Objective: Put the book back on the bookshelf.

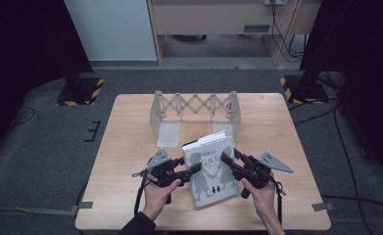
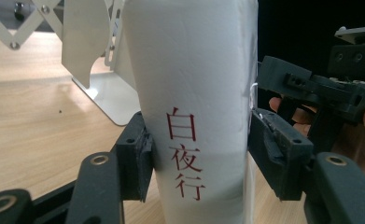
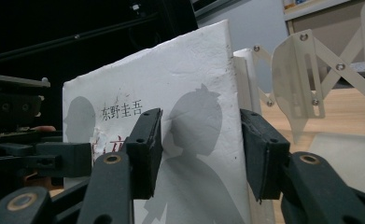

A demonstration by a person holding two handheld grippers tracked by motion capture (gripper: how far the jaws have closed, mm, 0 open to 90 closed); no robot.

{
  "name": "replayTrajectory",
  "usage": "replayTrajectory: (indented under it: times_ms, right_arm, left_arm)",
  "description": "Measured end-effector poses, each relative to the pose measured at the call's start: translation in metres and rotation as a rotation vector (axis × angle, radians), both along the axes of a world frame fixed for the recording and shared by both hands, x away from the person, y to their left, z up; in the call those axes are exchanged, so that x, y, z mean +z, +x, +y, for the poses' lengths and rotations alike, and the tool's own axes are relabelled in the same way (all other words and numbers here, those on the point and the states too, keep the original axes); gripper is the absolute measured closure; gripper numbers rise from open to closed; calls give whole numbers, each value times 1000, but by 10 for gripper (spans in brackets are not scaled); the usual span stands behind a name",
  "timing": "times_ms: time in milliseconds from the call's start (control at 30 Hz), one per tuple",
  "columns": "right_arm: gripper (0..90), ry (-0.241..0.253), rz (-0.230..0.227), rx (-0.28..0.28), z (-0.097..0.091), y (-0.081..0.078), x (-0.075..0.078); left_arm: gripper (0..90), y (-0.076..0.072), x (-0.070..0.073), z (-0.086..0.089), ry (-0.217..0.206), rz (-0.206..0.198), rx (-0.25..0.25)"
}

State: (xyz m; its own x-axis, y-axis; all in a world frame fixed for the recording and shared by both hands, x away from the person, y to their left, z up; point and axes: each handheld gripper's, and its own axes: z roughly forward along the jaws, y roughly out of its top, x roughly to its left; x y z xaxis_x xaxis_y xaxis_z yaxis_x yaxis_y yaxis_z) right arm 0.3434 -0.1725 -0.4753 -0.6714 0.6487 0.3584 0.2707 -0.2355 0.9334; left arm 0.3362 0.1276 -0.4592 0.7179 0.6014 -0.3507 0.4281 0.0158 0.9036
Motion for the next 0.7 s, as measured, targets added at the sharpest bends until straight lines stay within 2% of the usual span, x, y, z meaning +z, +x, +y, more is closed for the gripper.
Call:
replayTrajectory:
  times_ms: [233, 267, 400, 533, 633, 700]
  right_arm:
    - [521, -1, -19, 18, -3, -1, -2]
    - [519, 3, -22, 25, -4, -1, -3]
    - [518, 2, -28, 33, -6, -2, -3]
    - [517, -7, -33, 36, -7, -3, -3]
    - [497, -34, -33, 40, -7, -3, -4]
    - [480, -67, -13, 59, -8, -3, -7]
  left_arm:
    - [419, 1, -2, -2, 0, -36, -34]
    - [392, 1, -2, -3, -6, -43, -49]
    - [375, 4, -4, -5, -32, -46, -80]
    - [415, 7, -6, -7, -15, -61, -86]
    - [437, 6, -6, -6, -21, -70, -97]
    - [449, 6, -7, -5, -26, -73, -102]
